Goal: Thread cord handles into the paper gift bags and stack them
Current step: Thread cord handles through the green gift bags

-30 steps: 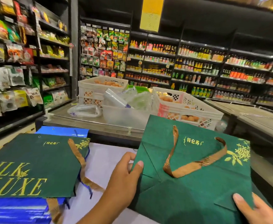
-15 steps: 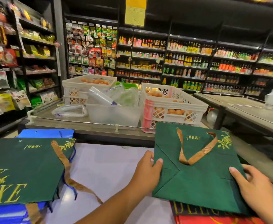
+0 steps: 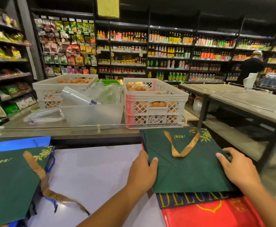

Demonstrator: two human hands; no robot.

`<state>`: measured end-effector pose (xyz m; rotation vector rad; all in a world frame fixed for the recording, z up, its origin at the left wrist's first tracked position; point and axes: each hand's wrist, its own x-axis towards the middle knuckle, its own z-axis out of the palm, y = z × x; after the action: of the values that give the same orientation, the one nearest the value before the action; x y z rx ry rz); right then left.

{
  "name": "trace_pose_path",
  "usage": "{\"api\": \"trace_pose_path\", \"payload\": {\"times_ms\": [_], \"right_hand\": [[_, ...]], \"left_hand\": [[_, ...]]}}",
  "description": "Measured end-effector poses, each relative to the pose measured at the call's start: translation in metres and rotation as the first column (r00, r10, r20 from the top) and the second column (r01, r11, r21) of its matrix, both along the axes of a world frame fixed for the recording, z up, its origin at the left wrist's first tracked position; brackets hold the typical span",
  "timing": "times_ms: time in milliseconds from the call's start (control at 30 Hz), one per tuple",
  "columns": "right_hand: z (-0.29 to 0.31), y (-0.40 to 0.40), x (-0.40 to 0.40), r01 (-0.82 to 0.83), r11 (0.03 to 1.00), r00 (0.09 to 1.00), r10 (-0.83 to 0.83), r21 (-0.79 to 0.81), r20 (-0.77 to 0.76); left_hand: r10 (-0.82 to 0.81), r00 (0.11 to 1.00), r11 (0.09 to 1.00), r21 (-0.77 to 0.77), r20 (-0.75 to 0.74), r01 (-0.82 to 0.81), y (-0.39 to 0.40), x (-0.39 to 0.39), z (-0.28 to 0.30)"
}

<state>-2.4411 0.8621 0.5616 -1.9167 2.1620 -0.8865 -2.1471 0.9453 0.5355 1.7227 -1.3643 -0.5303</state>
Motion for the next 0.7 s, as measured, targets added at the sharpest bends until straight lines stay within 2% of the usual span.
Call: {"api": "trace_pose_path", "payload": {"times_ms": [100, 200, 267, 333, 433, 500, 567, 700], "right_hand": [[-0.007, -0.006, 0.000, 0.013, 0.998, 0.995, -0.007, 0.057, -0.102], [-0.014, -0.007, 0.002, 0.046, 0.999, 0.963, -0.037, 0.025, -0.268], [-0.016, -0.007, 0.003, 0.000, 0.999, 0.940, -0.018, -0.050, -0.340], [-0.013, -0.007, 0.011, -0.149, 0.987, 0.940, 0.124, -0.054, -0.319], [-0.011, -0.008, 0.028, -0.393, 0.919, 0.869, 0.383, 0.035, -0.313], [-0.018, -0.010, 0.036, -0.458, 0.881, 0.810, 0.467, 0.114, -0.355], [-0.029, -0.013, 0.038, -0.465, 0.867, 0.795, 0.498, 0.180, -0.347], [-0.049, -0.017, 0.035, -0.449, 0.878, 0.793, 0.477, 0.167, -0.378]], "left_hand": [[-0.018, 0.992, 0.999, 0.039, 0.127, 0.013, -0.010, 0.001, -0.003], [0.044, 0.959, 0.999, -0.024, 0.278, -0.039, -0.012, 0.002, 0.005], [0.093, 0.879, 0.991, -0.127, 0.468, -0.037, -0.013, -0.001, 0.014], [0.082, 0.796, 0.976, -0.212, 0.600, 0.059, -0.017, -0.012, 0.020], [-0.091, 0.728, 0.969, -0.108, 0.679, 0.222, -0.028, -0.039, 0.020], [-0.182, 0.684, 0.969, 0.013, 0.707, 0.245, -0.037, -0.052, 0.016], [-0.219, 0.654, 0.971, 0.095, 0.724, 0.221, -0.046, -0.058, 0.007], [-0.226, 0.656, 0.973, 0.134, 0.720, 0.188, -0.052, -0.060, -0.014]]}}
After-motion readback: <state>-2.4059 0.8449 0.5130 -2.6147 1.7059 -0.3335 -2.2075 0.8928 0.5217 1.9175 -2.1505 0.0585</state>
